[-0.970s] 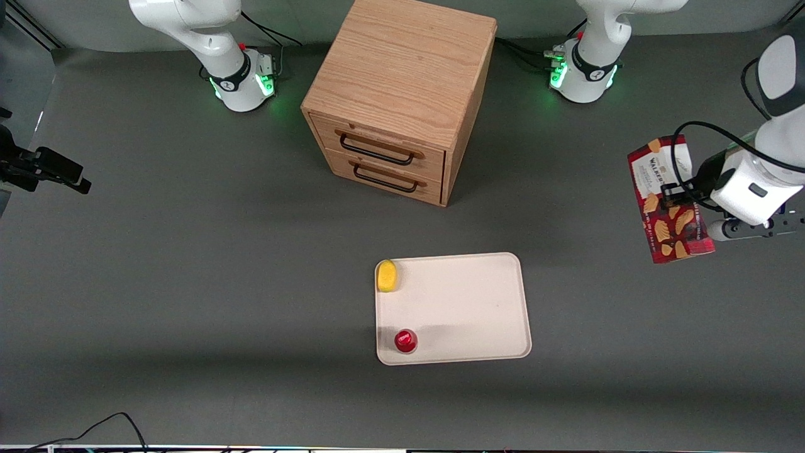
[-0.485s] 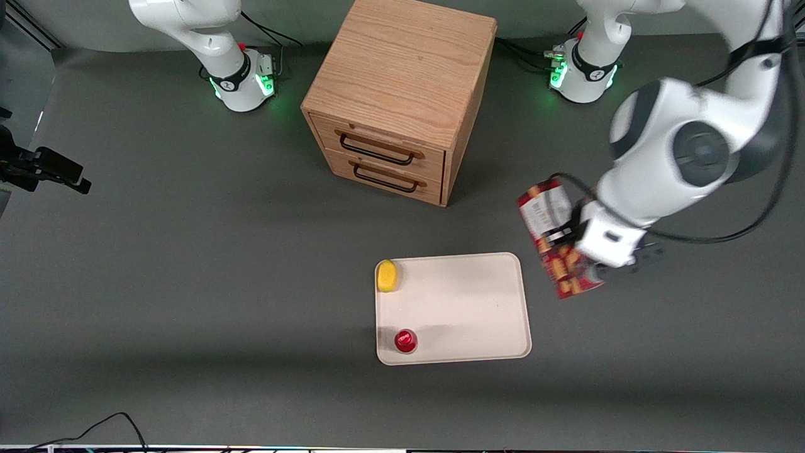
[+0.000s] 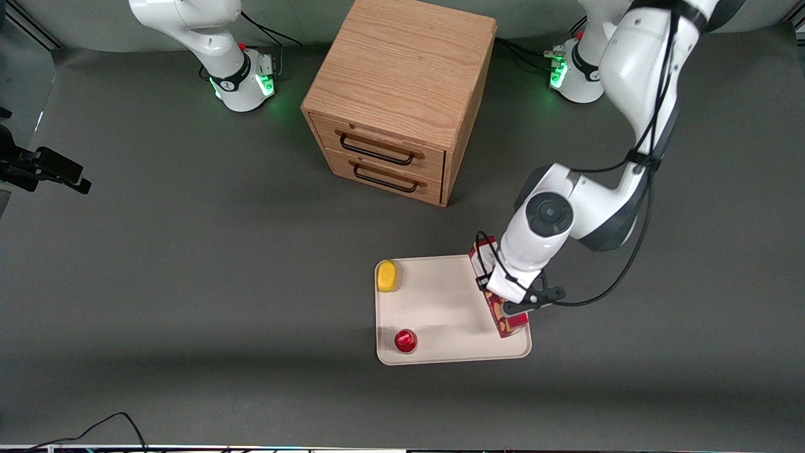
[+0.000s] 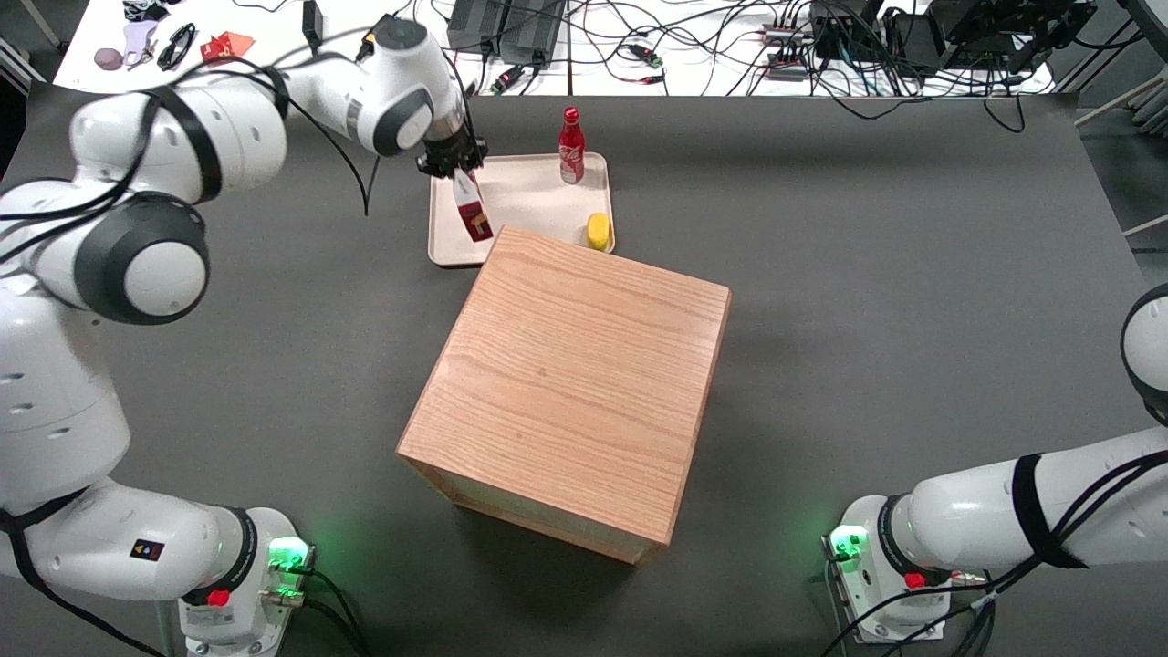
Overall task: Place red cookie box on tray
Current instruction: 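Lift the cookie box and carry it over the white tray, then lower the box onto the tray and open the left gripper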
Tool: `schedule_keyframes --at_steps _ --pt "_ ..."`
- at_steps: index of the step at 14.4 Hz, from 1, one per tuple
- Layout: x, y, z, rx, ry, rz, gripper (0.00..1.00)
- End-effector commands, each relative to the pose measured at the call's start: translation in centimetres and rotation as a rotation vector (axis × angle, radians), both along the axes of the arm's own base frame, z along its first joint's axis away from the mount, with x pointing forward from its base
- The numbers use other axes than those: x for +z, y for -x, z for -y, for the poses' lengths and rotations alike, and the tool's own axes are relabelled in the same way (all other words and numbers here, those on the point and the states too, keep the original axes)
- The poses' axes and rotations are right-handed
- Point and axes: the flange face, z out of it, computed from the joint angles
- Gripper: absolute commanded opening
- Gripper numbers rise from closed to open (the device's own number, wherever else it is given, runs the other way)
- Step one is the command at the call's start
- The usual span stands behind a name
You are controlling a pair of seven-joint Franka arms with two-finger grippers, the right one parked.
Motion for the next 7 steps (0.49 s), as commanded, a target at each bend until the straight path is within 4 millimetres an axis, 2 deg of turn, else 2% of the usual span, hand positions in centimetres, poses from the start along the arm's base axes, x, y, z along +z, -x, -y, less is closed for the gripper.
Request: schedule_keyframes --at_steps 1,3,6,7 --pt "-1.9 -0.5 -0.3 -0.015 -0.010 0.058 0.00" --pt "-3.8 0.1 -0.5 -0.023 -0.009 0.056 0.00" --pt "-4.8 0.0 -1.3 -0.009 -0.006 0.059 0.00" --pt "-5.2 0.1 -1.3 -0.002 -0.005 0.054 0.11"
